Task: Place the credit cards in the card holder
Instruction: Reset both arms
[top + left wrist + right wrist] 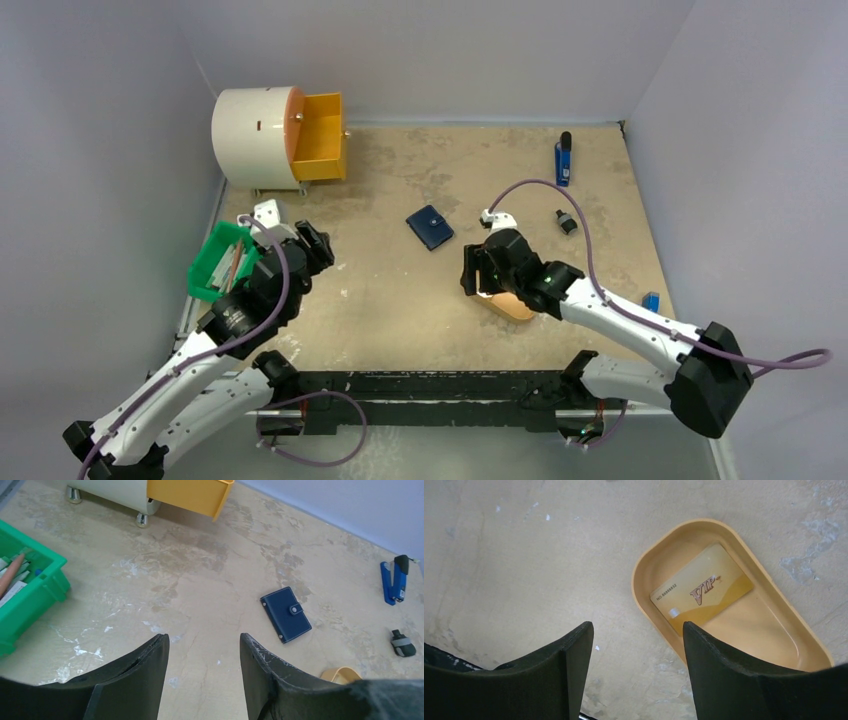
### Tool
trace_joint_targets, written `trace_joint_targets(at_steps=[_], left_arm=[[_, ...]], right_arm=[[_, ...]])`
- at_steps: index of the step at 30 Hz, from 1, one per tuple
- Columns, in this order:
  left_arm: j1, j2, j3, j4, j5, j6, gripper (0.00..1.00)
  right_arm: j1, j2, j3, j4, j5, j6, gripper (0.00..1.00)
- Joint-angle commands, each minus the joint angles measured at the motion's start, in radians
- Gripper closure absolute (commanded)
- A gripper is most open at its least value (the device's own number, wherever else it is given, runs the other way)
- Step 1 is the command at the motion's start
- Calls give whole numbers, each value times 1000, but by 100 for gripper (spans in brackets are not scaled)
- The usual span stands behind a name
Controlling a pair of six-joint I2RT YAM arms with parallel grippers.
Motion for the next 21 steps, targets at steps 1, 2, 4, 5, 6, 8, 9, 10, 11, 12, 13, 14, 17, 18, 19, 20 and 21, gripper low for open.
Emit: trace_joint_targets(at_steps=[1,2,4,5,6,8,9,10,11,12,13,14,17,18,19,20,21], left_arm=[[2,-4,24,-19,-70,-11,47],[2,-6,23,-17,-72,-16,47],[2,-13,23,-10,-72,-27,46],[2,-15,22,-5,-70,-34,45],[1,-16,23,0,-69,-46,44],[2,-15,26,0,-91,-104,42],[1,-13,30,-6,-121,-151,41],[1,-10,33,-19,-173,-229,39],[2,-3,40,-40,-232,-306,37],[1,10,52,-79,-289,-409,34],[1,22,68,-137,-332,-531,32],[1,33,79,-150,-346,-557,31],[2,70,109,-147,-347,-548,29],[1,90,135,-161,-340,-552,28],[1,120,169,-175,-315,-543,27],[1,155,215,-198,-291,-524,27],[1,202,272,-223,-268,-496,26]], right_arm=[[1,-8,-25,60,24,19,32],[1,-8,-26,52,35,15,32],[1,-14,-21,32,59,9,32],[1,-24,-18,24,67,8,32],[1,-38,-16,17,74,7,32],[3,-88,-10,11,93,6,32],[3,-118,-6,12,108,6,31],[2,-151,-1,15,123,5,29],[3,-179,6,21,147,8,27],[2,-205,12,27,180,20,25],[2,-220,23,32,226,44,24],[3,-224,44,29,262,58,22],[3,-185,154,-57,299,115,18],[3,-163,196,-84,305,127,17],[2,-141,246,-114,307,132,16],[3,-120,291,-139,308,127,14],[2,-101,355,-157,311,109,13]])
